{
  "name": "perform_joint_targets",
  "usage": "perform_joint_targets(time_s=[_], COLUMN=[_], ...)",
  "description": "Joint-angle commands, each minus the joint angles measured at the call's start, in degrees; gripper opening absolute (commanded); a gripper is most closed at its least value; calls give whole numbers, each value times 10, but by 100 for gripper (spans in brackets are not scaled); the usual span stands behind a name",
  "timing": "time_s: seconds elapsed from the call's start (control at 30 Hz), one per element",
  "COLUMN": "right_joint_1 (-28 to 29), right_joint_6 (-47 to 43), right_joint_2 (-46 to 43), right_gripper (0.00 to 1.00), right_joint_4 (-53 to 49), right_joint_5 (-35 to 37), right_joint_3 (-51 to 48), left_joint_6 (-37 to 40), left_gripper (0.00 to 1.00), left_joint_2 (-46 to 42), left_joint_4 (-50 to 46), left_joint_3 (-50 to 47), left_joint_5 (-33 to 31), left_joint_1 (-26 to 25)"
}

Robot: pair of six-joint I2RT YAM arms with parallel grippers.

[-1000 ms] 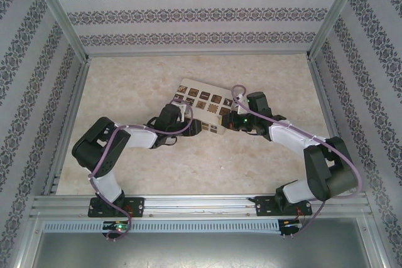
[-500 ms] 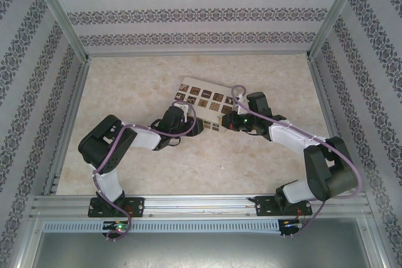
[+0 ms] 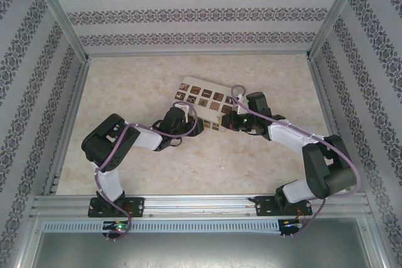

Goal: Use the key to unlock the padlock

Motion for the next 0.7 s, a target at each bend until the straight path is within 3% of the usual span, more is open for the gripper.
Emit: perform_joint_targets(time_s=[0.0, 0.67], right_joint_1=[-5, -3], right_joint_6=[6, 14], right_joint_2=[16, -17], right_gripper=[0, 0], right_joint_4=[-4, -2], right_joint_5=[5, 1], right_joint_3=[-5, 2], left_joint_6=[-9, 5], left_gripper=[42, 26], left_joint_2=[17, 19], left_joint_4=[23, 14], left_joint_3=[7, 23], left_joint_5=[6, -7], left_joint_1=[-11, -13])
